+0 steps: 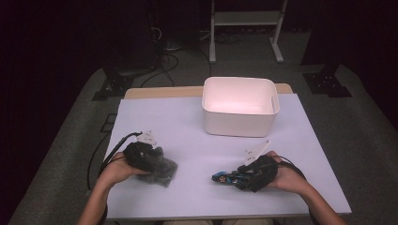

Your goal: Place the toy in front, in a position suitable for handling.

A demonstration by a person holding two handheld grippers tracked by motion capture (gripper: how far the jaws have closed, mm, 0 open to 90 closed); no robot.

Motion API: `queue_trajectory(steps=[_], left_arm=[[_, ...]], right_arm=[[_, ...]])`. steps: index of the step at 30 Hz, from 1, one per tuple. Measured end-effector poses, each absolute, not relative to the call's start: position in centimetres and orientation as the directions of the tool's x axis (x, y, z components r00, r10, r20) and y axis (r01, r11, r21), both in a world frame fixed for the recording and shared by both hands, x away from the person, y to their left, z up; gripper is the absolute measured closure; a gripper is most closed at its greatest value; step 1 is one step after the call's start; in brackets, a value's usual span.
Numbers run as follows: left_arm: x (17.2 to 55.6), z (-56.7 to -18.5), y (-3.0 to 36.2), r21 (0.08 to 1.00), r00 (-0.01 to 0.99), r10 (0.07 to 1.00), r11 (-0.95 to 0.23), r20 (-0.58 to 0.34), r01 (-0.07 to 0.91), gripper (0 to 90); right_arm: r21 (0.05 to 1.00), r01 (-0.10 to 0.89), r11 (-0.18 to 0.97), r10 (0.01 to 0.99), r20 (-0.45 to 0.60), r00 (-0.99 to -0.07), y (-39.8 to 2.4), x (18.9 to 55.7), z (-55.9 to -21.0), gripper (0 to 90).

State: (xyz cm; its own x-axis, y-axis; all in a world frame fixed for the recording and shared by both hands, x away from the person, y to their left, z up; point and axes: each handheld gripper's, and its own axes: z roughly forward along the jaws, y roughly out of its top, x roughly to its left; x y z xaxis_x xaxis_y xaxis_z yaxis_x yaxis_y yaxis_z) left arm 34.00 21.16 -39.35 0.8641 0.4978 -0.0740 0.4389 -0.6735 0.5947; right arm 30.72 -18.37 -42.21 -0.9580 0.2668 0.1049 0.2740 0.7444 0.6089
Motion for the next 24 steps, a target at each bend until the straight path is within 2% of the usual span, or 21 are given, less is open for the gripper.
queue_trajectory(steps=[6,11,17,19,21,24], left_arm=[[33.7,-39.8,20.9,0.628,0.867,0.484,-0.641,-0.115,0.441,38.8],[33.4,-39.9,20.7,0.627,0.868,0.483,-0.643,-0.113,0.439,37.9],[33.0,-39.8,20.6,0.669,0.872,0.466,-0.602,-0.149,0.436,36.8],[32.9,-39.8,20.6,0.664,0.873,0.462,-0.607,-0.154,0.438,36.7],[32.9,-39.9,20.4,0.658,0.874,0.461,-0.613,-0.151,0.437,36.2],[32.9,-40.0,20.3,0.659,0.875,0.460,-0.613,-0.152,0.436,35.6]], right_arm=[[0.602,0.241,0.761,0.263,0.054,-0.963,-17.9,29.8,-42.8,28.2],[0.614,0.214,0.760,0.270,0.002,-0.963,-17.6,28.8,-43.0,27.6],[0.616,0.141,0.775,0.252,-0.098,-0.963,-16.9,27.1,-43.4,25.3],[0.635,0.144,0.759,0.250,-0.081,-0.965,-16.8,26.7,-43.5,28.1],[0.622,0.139,0.770,0.257,-0.103,-0.961,-16.8,26.6,-43.5,23.5],[0.606,0.164,0.779,0.253,-0.065,-0.965,-17.0,27.1,-44.4,22.7]])
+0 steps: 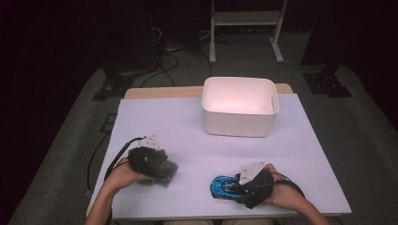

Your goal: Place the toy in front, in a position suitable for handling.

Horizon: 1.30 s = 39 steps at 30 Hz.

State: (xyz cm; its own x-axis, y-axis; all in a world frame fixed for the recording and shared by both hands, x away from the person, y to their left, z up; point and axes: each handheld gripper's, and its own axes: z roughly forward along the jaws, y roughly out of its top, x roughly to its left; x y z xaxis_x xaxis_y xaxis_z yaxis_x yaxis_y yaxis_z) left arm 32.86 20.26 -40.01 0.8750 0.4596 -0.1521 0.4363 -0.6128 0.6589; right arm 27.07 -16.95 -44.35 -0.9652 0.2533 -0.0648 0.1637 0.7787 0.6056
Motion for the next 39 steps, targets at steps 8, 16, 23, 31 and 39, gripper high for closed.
queue_trajectory(steps=[8,16,23,31,39], left_arm=[[32.8,-40.5,19.7,0.666,0.868,0.473,-0.600,-0.153,0.444,28.7],[32.6,-41.4,18.5,0.679,0.865,0.475,-0.582,-0.163,0.448,22.2],[32.4,-41.5,18.1,0.689,0.869,0.468,-0.579,-0.159,0.437,20.5],[32.0,-41.7,17.8,0.684,0.875,0.461,-0.593,-0.145,0.426,19.2],[31.9,-41.9,17.9,0.686,0.871,0.470,-0.586,-0.143,0.430,17.4]], right_arm=[[0.611,0.171,0.773,0.209,0.010,-0.978,-16.8,28.4,-45.1,20.9],[0.576,0.046,0.816,0.082,-0.035,-0.996,-16.5,28.7,-44.2,26.5],[0.570,0.031,0.821,0.041,-0.005,-0.999,-16.6,29.5,-44.2,26.5],[0.613,0.139,0.778,0.114,0.081,-0.990,-17.2,29.8,-44.4,24.4],[0.635,0.199,0.747,0.151,0.131,-0.980,-17.6,29.9,-44.3,24.2]])
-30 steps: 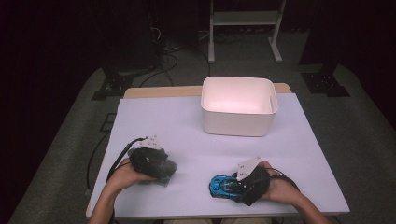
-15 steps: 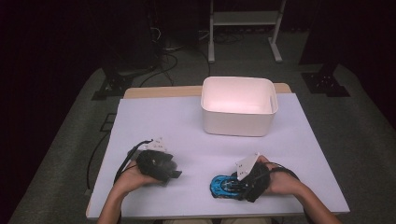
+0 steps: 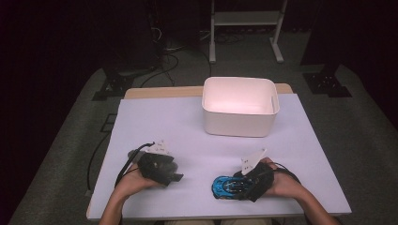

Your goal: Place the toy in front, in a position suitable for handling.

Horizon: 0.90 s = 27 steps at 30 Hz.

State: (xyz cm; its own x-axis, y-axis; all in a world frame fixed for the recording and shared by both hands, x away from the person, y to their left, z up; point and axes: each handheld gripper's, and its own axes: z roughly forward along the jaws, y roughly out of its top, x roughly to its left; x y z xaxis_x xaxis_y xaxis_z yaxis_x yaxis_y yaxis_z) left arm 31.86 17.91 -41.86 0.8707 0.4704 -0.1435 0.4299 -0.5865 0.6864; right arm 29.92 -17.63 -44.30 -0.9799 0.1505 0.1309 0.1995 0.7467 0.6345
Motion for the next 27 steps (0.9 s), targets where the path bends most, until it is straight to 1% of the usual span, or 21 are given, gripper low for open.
queue_trajectory(steps=[3,7,14,16,20,25,27], left_arm=[[31.8,-41.9,17.9,0.688,0.873,0.467,-0.587,-0.143,0.427,17.4],[31.7,-41.9,17.9,0.695,0.874,0.468,-0.585,-0.133,0.418,17.4],[31.6,-41.8,18.2,0.702,0.870,0.479,-0.578,-0.122,0.416,17.2],[31.6,-41.8,18.3,0.702,0.869,0.480,-0.579,-0.118,0.416,15.5],[31.5,-41.7,18.4,0.704,0.868,0.482,-0.576,-0.119,0.416,15.4],[31.5,-41.5,18.8,0.706,0.866,0.487,-0.573,-0.115,0.416,15.3],[31.5,-41.4,18.8,0.707,0.863,0.492,-0.571,-0.112,0.417,13.2]], right_arm=[[0.636,0.212,0.742,0.157,0.142,-0.977,-17.8,30.0,-44.2,24.6],[0.668,0.236,0.705,0.171,0.163,-0.972,-18.4,30.3,-43.4,25.1],[0.688,0.253,0.680,0.208,0.149,-0.967,-19.4,31.1,-41.7,25.5],[0.689,0.266,0.674,0.223,0.153,-0.963,-19.7,31.3,-41.4,25.5],[0.697,0.286,0.658,0.238,0.168,-0.957,-20.4,32.1,-40.7,25.4],[0.702,0.281,0.654,0.245,0.155,-0.957,-21.0,33.1,-39.5,25.4],[0.699,0.276,0.660,0.248,0.144,-0.958,-21.0,33.5,-39.0,25.4]])
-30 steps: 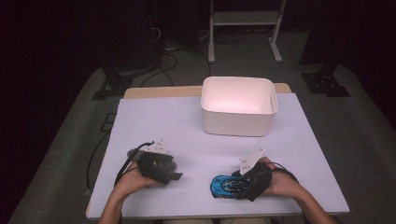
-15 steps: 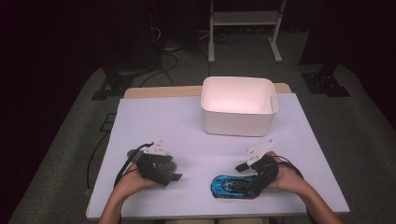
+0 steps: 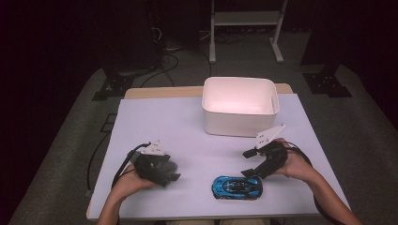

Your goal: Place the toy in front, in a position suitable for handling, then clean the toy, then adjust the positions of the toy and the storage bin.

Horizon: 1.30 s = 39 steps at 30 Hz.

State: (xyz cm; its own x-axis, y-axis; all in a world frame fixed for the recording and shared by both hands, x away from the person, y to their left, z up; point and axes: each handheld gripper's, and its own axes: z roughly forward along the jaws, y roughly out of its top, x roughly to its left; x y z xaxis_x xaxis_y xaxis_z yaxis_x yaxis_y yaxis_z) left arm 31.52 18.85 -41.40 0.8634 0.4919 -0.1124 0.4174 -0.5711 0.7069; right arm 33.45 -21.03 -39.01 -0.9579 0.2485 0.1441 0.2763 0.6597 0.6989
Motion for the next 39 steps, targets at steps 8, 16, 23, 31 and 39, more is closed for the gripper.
queue_trajectory(steps=[8,16,23,31,39], left_arm=[[31.7,-41.5,18.8,0.689,0.863,0.496,-0.591,-0.099,0.419,11.4],[31.5,-41.4,18.9,0.700,0.861,0.498,-0.577,-0.105,0.420,10.3],[31.4,-41.0,19.0,0.710,0.858,0.502,-0.565,-0.108,0.420,9.9],[31.5,-41.1,19.2,0.710,0.860,0.499,-0.566,-0.109,0.419,9.8],[31.4,-41.2,19.6,0.708,0.862,0.496,-0.570,-0.107,0.416,9.8]], right_arm=[[0.693,0.275,0.666,0.266,0.124,-0.956,-21.4,35.2,-37.4,25.5],[0.696,0.269,0.666,0.272,0.110,-0.956,-21.6,36.0,-36.1,25.5],[0.696,0.239,0.677,0.253,0.085,-0.964,-20.9,36.6,-34.7,25.5],[0.703,0.228,0.674,0.247,0.078,-0.966,-20.3,37.3,-33.5,25.7],[0.706,0.219,0.674,0.230,0.081,-0.970,-19.5,38.1,-33.0,27.3]])
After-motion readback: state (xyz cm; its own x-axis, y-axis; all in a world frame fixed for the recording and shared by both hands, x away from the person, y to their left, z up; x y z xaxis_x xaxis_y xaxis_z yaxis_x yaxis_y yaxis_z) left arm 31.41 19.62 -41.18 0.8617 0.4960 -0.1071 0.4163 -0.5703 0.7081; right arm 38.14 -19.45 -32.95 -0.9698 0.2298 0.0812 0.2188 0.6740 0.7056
